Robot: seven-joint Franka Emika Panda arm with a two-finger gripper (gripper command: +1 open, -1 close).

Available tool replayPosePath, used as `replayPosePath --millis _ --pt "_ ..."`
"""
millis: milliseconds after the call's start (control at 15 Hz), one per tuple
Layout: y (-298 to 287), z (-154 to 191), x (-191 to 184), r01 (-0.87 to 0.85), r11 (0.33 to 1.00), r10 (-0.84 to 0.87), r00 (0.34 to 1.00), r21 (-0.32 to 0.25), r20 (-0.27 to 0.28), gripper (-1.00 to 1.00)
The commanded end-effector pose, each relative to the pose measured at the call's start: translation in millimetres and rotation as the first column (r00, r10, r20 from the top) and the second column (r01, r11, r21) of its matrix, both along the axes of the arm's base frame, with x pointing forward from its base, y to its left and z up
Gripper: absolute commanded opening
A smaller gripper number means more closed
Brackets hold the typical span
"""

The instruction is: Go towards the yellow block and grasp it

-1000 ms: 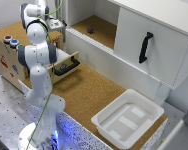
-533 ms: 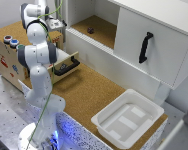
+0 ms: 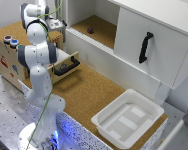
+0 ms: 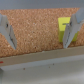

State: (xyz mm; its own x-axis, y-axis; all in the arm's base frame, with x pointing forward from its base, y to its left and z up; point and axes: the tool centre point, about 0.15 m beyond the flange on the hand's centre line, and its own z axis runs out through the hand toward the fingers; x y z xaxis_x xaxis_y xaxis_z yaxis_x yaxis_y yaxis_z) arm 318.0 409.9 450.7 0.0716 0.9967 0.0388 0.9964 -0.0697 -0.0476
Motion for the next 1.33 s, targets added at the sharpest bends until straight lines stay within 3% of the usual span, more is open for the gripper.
replayPosePath --millis 0,200,667,1133,1200,1267 --pt "28 29 24 -0.063 0.996 0.066 0.997 -0.06 0.048 1.0" --pt "42 30 35 -0.085 0.995 0.087 0.996 -0.053 0.035 1.0" --pt "67 -10 54 -0.08 0.986 0.086 0.996 -0.144 0.039 1.0" --pt "60 -17 61 -0.038 0.99 0.043 0.999 -0.139 0.032 1.0" --pt "59 -15 61 -0.038 0.989 0.043 0.998 -0.141 0.036 -1.0" --pt "56 -15 61 -0.033 0.99 0.038 0.999 -0.14 0.034 -1.0"
